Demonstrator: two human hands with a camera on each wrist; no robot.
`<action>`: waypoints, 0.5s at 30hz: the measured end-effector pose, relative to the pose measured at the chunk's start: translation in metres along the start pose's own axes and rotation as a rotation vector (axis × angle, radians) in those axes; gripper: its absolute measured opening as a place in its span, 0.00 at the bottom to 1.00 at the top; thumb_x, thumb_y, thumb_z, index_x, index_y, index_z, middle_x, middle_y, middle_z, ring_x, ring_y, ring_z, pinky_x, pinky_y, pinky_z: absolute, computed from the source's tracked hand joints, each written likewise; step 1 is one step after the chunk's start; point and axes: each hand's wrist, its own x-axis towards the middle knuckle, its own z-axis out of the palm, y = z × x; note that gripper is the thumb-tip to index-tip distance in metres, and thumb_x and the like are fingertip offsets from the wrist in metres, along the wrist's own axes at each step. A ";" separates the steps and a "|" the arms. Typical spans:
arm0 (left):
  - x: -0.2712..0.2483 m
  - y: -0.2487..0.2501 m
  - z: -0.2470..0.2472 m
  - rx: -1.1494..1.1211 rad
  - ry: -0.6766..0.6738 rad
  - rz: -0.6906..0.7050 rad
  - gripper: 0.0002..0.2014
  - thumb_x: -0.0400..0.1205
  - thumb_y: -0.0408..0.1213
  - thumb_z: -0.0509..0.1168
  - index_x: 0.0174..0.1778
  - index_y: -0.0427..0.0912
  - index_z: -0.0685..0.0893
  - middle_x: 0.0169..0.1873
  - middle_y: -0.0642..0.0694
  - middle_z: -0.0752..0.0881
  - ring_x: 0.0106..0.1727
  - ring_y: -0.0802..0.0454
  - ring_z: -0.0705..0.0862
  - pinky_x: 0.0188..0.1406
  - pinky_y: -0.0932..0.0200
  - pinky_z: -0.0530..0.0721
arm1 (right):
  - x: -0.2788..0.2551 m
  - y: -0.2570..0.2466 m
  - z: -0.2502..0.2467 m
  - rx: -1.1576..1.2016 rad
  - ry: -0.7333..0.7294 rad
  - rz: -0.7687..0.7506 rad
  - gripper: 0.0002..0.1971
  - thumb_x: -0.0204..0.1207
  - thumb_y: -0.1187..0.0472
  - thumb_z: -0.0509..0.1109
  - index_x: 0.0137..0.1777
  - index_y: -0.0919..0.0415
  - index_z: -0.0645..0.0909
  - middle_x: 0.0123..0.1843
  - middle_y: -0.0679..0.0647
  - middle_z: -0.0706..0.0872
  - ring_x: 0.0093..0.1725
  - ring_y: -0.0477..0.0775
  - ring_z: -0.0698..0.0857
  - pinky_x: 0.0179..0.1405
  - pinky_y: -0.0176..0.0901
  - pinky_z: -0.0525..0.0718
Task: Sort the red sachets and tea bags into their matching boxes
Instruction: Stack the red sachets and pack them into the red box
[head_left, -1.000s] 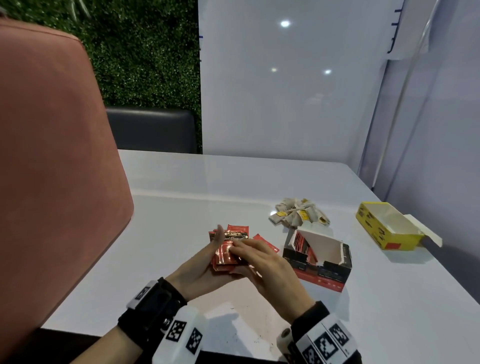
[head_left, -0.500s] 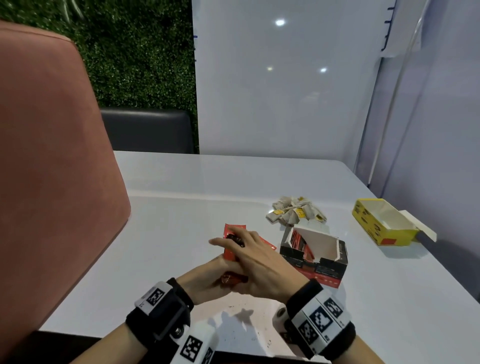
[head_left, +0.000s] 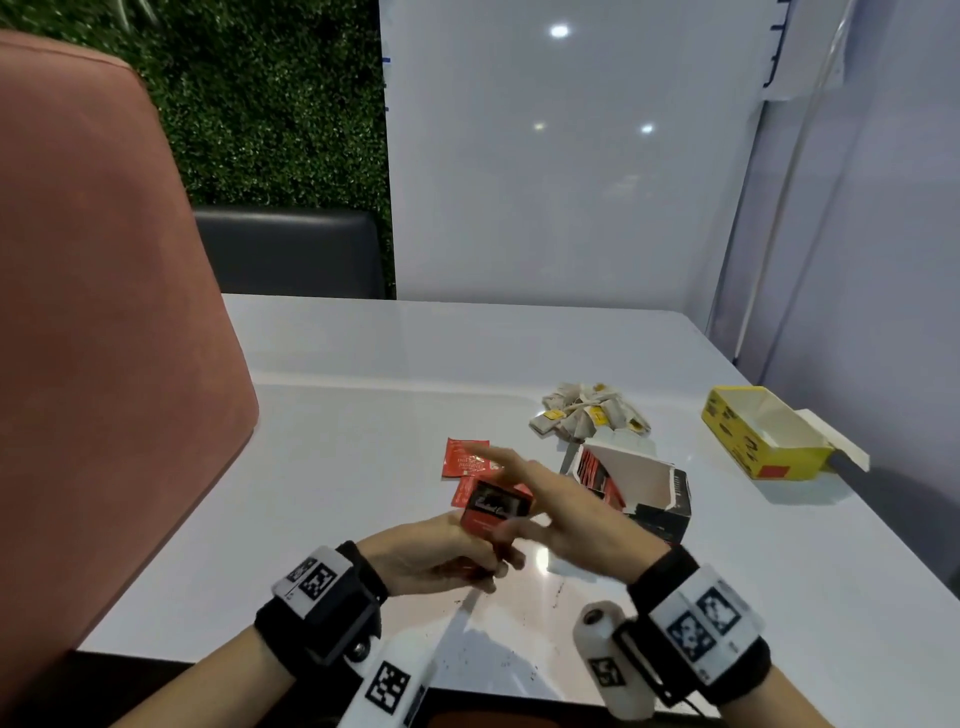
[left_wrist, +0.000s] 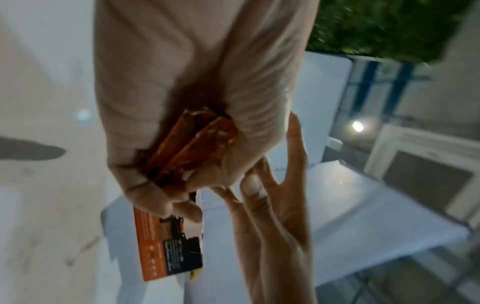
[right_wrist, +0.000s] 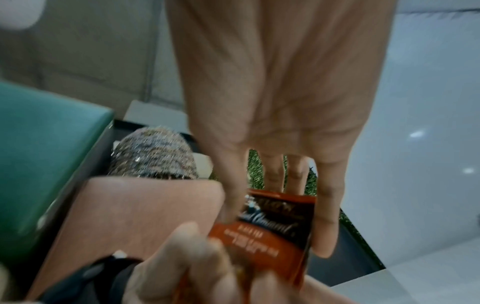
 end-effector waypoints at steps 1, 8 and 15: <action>0.003 0.003 0.001 0.092 -0.015 -0.001 0.18 0.74 0.19 0.60 0.57 0.40 0.77 0.41 0.45 0.85 0.36 0.59 0.82 0.37 0.66 0.83 | -0.002 0.003 -0.007 -0.038 0.011 0.019 0.31 0.78 0.61 0.68 0.75 0.38 0.60 0.64 0.47 0.79 0.56 0.42 0.79 0.57 0.35 0.80; 0.053 0.040 0.008 0.447 0.023 0.084 0.55 0.72 0.33 0.75 0.82 0.51 0.40 0.72 0.41 0.76 0.71 0.42 0.76 0.65 0.47 0.78 | -0.011 0.015 -0.061 -0.289 0.310 0.065 0.14 0.71 0.76 0.68 0.52 0.61 0.83 0.46 0.54 0.88 0.46 0.53 0.85 0.43 0.44 0.82; 0.093 0.055 0.012 0.947 0.110 0.086 0.49 0.75 0.32 0.72 0.83 0.47 0.44 0.83 0.47 0.49 0.83 0.48 0.53 0.79 0.53 0.55 | -0.018 0.063 -0.087 -0.713 0.197 0.373 0.11 0.76 0.66 0.65 0.55 0.54 0.80 0.50 0.57 0.86 0.52 0.62 0.84 0.38 0.43 0.71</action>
